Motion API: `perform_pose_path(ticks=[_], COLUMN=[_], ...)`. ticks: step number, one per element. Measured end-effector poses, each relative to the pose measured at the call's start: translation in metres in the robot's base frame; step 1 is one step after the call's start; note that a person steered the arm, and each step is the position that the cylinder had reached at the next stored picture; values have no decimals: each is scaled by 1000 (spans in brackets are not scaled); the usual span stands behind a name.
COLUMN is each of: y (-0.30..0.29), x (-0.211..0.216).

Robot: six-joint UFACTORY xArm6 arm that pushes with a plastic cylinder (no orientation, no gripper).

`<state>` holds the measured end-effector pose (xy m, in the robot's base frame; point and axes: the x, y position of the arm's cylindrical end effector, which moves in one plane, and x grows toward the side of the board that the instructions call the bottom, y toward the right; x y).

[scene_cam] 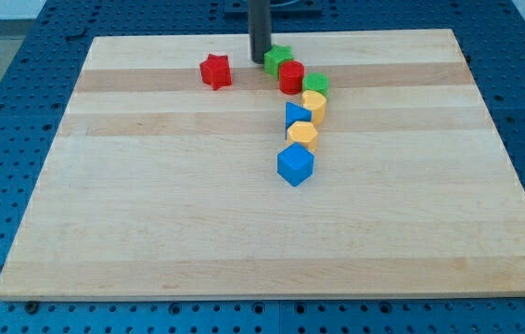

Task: Move the red star towards the center

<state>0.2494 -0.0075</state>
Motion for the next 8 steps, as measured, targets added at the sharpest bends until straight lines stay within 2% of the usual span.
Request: perform_pose_path(ticks=[3, 5, 7, 8], y=[13, -29, -77, -99], x=[-14, -11, 28, 33])
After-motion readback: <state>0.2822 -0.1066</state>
